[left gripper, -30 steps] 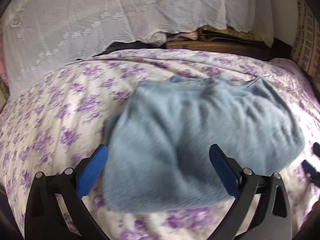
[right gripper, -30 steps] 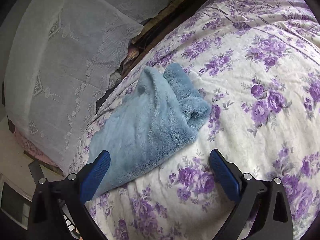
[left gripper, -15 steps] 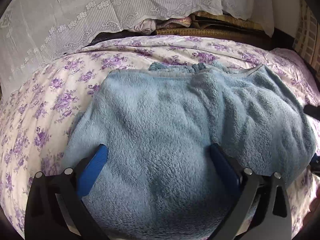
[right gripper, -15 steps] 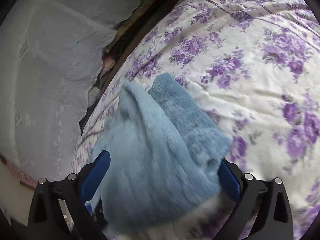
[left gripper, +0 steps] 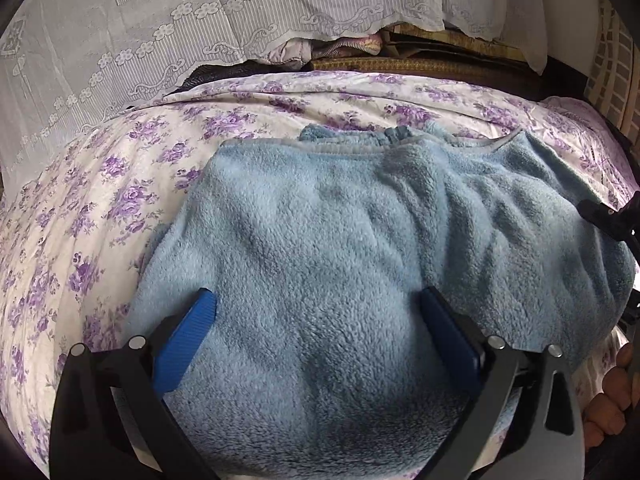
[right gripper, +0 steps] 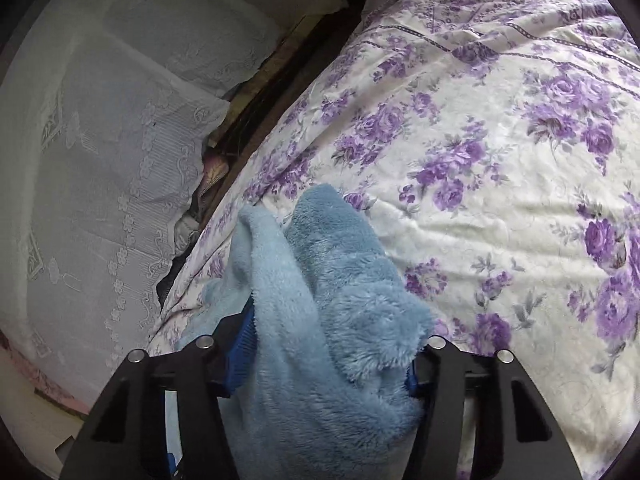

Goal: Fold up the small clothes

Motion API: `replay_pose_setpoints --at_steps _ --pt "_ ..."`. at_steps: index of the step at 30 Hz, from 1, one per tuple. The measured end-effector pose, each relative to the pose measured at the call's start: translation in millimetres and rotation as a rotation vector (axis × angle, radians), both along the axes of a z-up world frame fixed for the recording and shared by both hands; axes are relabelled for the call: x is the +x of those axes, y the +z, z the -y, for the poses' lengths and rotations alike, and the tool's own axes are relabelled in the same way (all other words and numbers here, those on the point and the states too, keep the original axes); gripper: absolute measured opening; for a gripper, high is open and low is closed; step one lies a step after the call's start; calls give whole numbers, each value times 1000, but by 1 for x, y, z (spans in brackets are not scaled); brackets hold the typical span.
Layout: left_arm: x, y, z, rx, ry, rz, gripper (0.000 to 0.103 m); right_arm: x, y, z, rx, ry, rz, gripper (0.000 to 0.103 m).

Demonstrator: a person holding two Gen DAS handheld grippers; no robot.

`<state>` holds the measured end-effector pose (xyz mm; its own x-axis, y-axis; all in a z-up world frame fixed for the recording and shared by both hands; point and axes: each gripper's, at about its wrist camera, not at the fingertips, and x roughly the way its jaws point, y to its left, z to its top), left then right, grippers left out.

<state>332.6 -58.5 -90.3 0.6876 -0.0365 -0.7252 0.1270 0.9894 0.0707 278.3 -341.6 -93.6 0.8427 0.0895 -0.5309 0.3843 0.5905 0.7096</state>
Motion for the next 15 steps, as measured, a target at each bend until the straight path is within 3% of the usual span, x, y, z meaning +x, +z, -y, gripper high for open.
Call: replay_pose_setpoints --at_steps 3,8,10,13,15 --pt "-3 3 -4 -13 -3 -1 99 11 1 -10 -41 66 -24 63" --pt "-9 9 -16 -32 7 7 99 11 0 -8 -27 64 -15 63" --pt "-7 7 -18 -38 11 -6 99 14 0 -10 -46 81 -26 67" --pt "-7 7 -19 -38 13 -4 99 19 2 -15 -65 116 -21 81" --pt "-8 7 -18 -29 12 0 99 22 5 -18 -65 152 1 100"
